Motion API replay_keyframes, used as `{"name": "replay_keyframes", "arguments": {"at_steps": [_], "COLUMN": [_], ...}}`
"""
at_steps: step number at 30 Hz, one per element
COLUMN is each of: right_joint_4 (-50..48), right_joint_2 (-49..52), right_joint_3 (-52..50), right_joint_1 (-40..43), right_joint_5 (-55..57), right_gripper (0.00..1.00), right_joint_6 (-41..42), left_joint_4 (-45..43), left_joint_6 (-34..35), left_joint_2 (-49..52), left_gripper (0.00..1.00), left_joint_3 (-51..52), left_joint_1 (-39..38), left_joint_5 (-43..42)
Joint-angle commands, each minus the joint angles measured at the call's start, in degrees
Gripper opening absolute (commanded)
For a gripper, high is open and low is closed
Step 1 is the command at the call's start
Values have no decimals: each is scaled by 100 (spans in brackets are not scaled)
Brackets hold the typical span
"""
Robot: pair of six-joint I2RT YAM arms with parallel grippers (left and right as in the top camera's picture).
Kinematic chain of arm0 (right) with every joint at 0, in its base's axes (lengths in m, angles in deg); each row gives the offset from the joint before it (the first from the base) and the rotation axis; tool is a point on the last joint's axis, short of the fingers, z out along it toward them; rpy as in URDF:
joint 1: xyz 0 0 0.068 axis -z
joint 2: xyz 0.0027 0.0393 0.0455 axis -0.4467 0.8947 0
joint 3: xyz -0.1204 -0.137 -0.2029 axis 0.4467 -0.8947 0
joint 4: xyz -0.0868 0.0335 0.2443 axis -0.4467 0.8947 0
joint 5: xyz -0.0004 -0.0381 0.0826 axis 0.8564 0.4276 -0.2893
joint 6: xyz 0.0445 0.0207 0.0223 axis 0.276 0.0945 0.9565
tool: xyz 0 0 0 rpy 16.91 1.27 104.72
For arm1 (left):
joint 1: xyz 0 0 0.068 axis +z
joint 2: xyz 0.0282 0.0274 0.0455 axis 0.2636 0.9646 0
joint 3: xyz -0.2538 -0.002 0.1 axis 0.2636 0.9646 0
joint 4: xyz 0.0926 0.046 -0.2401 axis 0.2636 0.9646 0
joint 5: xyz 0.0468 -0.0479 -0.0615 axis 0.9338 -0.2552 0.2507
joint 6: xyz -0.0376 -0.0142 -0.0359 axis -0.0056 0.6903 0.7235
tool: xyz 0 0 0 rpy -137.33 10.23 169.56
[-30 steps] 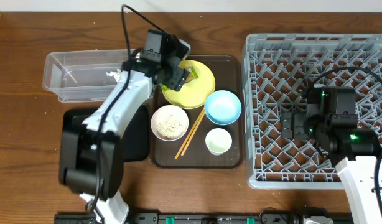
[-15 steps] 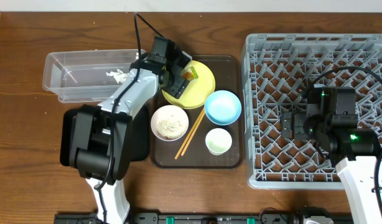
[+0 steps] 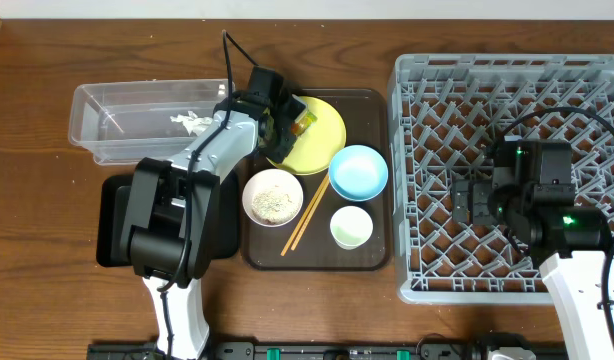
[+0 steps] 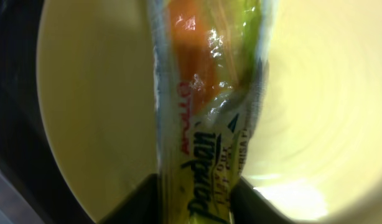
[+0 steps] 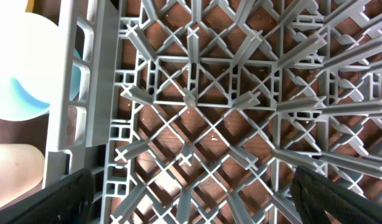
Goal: Sort waste into correct bins and load items into the dishwasher rack
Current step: 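Carry the wrapper to the clear bin and release it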
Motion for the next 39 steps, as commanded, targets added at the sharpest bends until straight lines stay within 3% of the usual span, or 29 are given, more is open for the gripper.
{"name": "replay_keyframes", "arguments": {"at_steps": [1, 4, 12, 18, 22, 25, 27, 29, 31, 33, 39], "right_joint_4": [7, 9, 9, 9, 7, 7, 7, 9, 9, 9, 4], "right_joint_2": [2, 2, 2, 2, 2, 2, 2, 2, 2, 2, 2], "right_joint_3": [120, 120, 120, 120, 120, 120, 120, 120, 120, 120, 120], "right_joint_1": [-26, -26, -26, -26, -26, -26, -26, -26, -26, -26, -26], "right_joint_5": [-22, -22, -22, -24, -24, -24, -24, -24, -24, -24, -24], "right_gripper": [99, 99, 99, 99, 99, 99, 99, 99, 99, 99, 99], "right_joint_6": [101, 101, 101, 101, 103, 103, 101, 101, 103, 101, 101], "left_joint_4": [72, 79, 81, 81, 129, 127, 125, 125, 146, 149, 146], "left_joint_6": [208, 553, 2048, 4527, 6277, 7108, 7274, 7283, 7278, 7278, 6686], "left_joint_2": [-15, -140, -1189, -1803, -1781, -1661, -1580, -1521, -1504, -1519, -1786], "left_gripper": [13, 6, 6, 6, 7, 9, 17, 34, 36, 48, 48], "left_joint_3": [-11, -13, -15, -15, -9, -2, -2, -2, -2, -4, -4], "left_joint_1": [28, 28, 151, 778, 1346, 1631, 1727, 1777, 1784, 1781, 1766], "left_joint_5": [61, 59, 76, 863, 883, 881, 881, 881, 883, 870, 758]}}
